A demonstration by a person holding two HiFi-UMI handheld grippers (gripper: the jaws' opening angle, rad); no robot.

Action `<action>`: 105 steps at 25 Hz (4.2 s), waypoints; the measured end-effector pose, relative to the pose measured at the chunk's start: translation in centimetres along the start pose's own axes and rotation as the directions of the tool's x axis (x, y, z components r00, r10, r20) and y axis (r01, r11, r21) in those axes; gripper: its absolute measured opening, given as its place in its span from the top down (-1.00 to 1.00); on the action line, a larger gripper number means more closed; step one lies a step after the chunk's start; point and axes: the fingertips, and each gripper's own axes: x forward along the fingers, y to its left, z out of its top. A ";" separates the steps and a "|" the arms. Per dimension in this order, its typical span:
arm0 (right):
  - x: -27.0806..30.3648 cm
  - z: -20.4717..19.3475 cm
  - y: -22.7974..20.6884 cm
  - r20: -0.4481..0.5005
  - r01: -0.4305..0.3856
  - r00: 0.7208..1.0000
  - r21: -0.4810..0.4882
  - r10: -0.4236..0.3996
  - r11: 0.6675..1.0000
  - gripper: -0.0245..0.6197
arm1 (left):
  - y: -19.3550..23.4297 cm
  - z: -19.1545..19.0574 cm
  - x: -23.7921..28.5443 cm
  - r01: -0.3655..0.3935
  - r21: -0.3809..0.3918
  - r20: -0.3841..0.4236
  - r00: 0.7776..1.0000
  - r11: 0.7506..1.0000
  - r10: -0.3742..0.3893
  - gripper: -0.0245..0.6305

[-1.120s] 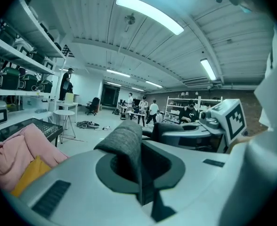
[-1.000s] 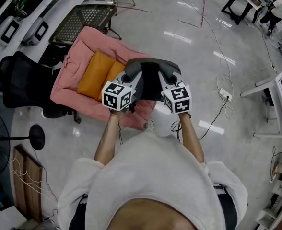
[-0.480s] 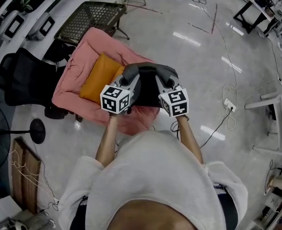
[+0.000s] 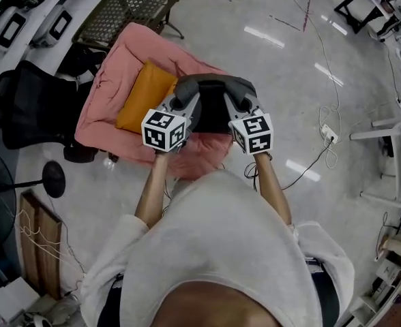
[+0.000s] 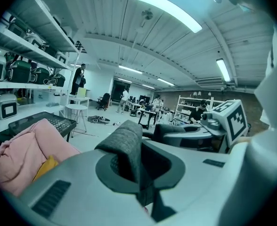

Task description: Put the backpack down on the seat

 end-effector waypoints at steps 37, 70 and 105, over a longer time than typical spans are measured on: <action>9.0 -12.7 0.7 -0.253 0.033 0.968 0.167 0.010 0.985 0.84 | 7.6 -11.8 4.9 0.052 -0.154 -0.228 0.970 0.987 -0.086 0.83; 19.6 -18.2 -5.5 -0.350 0.004 0.935 0.168 0.056 0.986 0.81 | 14.1 -17.2 14.9 0.053 -0.166 -0.388 0.915 0.985 -0.115 0.83; 19.2 -23.1 -7.0 -0.384 0.074 0.923 0.231 0.021 0.970 -0.11 | 13.3 -23.9 13.6 -0.047 -0.169 -0.460 0.887 0.984 -0.037 0.14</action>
